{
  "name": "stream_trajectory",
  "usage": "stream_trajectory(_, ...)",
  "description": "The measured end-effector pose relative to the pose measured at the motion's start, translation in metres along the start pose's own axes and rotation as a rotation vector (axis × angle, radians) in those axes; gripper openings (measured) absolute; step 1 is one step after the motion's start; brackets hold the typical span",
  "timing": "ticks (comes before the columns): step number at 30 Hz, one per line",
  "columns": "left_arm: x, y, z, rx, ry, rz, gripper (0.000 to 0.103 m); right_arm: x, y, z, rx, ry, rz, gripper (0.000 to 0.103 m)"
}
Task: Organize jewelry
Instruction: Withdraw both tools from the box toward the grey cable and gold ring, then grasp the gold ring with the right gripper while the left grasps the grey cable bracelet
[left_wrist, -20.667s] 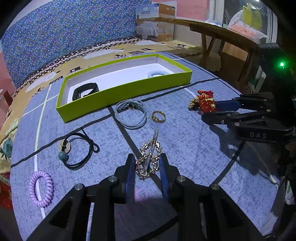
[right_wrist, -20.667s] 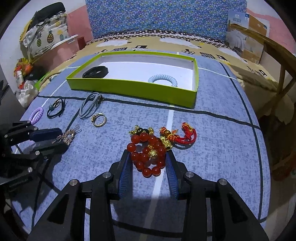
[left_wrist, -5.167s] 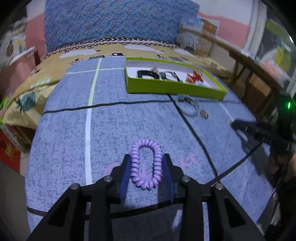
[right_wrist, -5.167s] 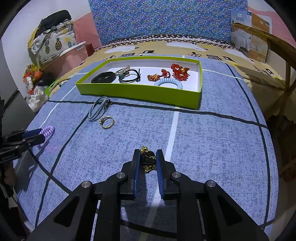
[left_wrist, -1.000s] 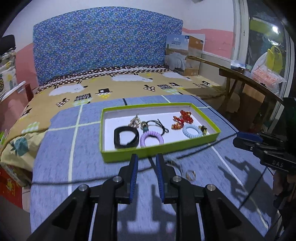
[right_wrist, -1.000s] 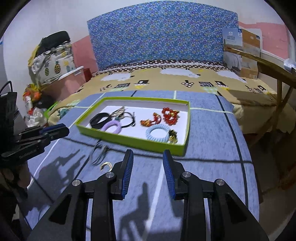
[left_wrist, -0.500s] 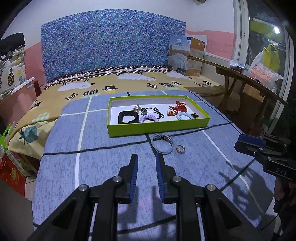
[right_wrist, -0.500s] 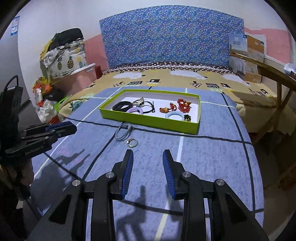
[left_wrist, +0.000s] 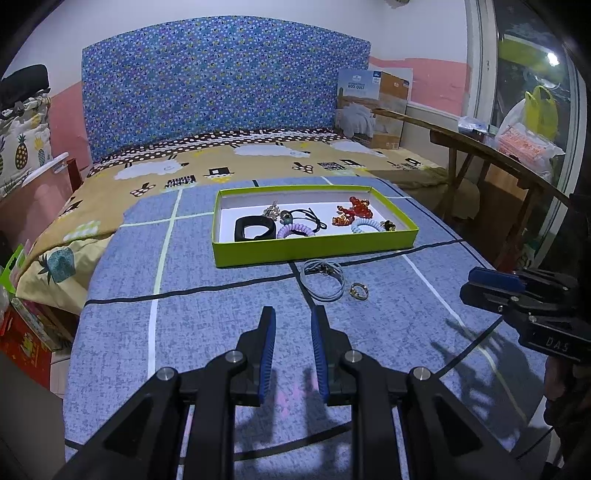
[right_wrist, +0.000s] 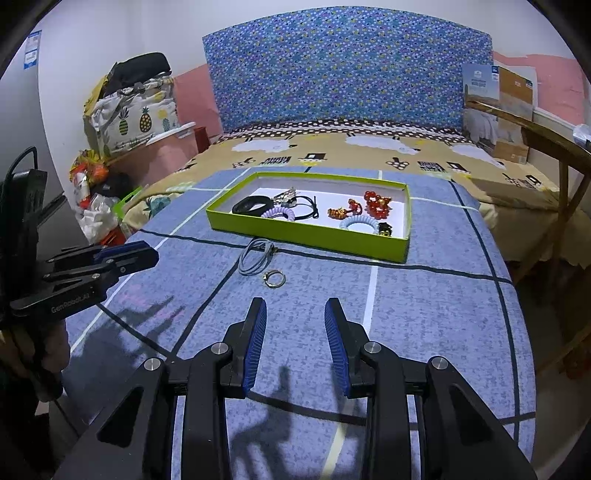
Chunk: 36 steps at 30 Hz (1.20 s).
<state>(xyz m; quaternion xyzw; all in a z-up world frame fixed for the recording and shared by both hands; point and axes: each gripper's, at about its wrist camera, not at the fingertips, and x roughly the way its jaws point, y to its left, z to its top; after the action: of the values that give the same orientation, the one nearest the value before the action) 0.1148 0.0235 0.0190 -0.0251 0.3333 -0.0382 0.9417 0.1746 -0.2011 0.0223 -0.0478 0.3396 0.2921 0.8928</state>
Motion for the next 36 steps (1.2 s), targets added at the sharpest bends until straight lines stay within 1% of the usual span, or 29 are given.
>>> stream_trajectory(6,0.014,0.005,0.005,0.009,0.021,-0.001,0.021,0.027,0.005,0.007,-0.032,0.045,0.023,0.034)
stream_trajectory(10,0.020,0.009,0.008,0.004,0.028,-0.008,0.027,0.046,0.011,0.009,-0.063,0.085,0.037,0.034)
stream_trajectory(13,0.023,0.013,0.010,-0.006,0.031,-0.012,0.027,0.062,0.015,0.011,-0.082,0.120,0.043,0.034)
stream_trajectory(19,0.029,0.019,0.010,-0.021,0.041,-0.024,0.027,0.085,0.019,0.020,-0.097,0.159,0.063,0.034)
stream_trajectory(24,0.032,0.023,0.013,-0.029,0.044,-0.036,0.027,0.105,0.021,0.026,-0.102,0.198,0.053,0.034)
stream_trajectory(28,0.036,0.024,0.015,-0.033,0.045,-0.044,0.027,0.112,0.021,0.026,-0.104,0.220,0.045,0.034)
stream_trajectory(31,0.039,0.023,0.017,-0.033,0.049,-0.050,0.028,0.112,0.022,0.026,-0.116,0.219,0.038,0.022)
stream_trajectory(34,0.043,0.021,0.018,-0.034,0.055,-0.063,0.028,0.111,0.022,0.027,-0.119,0.217,0.037,0.021)
stream_trajectory(35,0.044,0.020,0.019,-0.032,0.057,-0.066,0.028,0.110,0.022,0.026,-0.121,0.214,0.036,0.011)
stream_trajectory(36,0.046,0.019,0.019,-0.030,0.059,-0.068,0.028,0.109,0.021,0.027,-0.121,0.210,0.037,0.005)
